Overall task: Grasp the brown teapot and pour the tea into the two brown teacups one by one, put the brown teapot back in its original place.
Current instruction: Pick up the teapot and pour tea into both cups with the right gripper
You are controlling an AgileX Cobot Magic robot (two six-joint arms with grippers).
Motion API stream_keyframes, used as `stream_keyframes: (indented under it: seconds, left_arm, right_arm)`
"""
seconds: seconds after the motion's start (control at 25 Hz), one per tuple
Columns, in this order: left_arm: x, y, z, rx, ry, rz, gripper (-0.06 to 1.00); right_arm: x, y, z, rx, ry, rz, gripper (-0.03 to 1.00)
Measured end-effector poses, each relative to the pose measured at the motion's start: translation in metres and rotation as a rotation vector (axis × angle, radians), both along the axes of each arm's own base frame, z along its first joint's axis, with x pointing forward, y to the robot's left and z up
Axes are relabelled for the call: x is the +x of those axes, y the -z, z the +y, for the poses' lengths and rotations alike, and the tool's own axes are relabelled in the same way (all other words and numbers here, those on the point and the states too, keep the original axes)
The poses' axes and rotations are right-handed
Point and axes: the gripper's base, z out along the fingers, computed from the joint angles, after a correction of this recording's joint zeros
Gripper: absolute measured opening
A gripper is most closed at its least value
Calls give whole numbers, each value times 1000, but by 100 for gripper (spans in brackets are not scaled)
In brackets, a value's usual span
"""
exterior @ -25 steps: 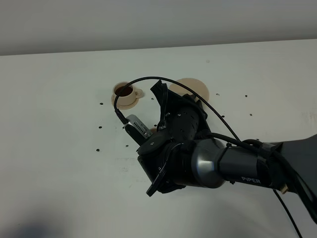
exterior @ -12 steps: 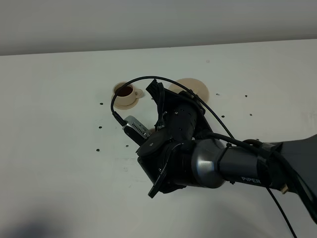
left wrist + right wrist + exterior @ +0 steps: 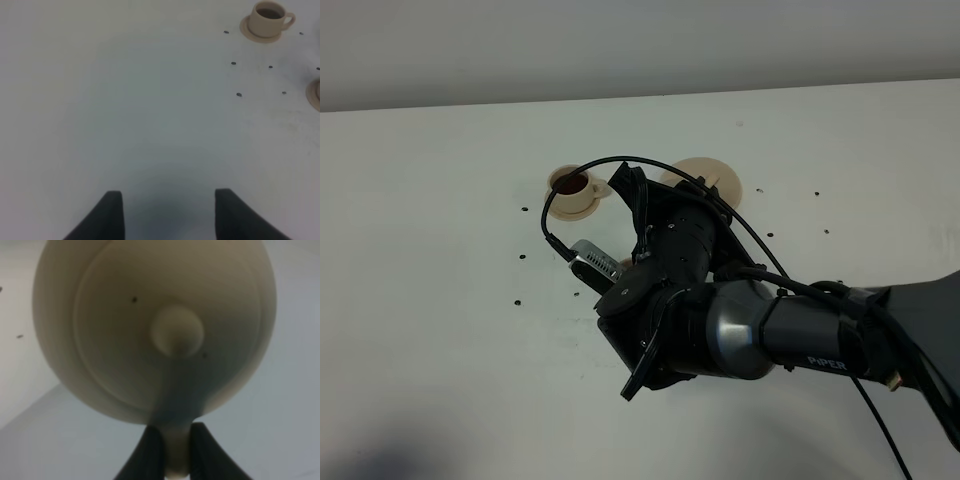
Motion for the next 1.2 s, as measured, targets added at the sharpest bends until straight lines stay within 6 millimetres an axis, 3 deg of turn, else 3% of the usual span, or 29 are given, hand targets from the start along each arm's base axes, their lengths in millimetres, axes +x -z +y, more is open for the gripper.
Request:
stream_keyframes:
  seconds: [1.2]
  left_arm:
    - [0, 0, 0, 0, 0, 0, 40]
  right_arm:
    - [-3, -5, 11, -178, -168, -48, 11]
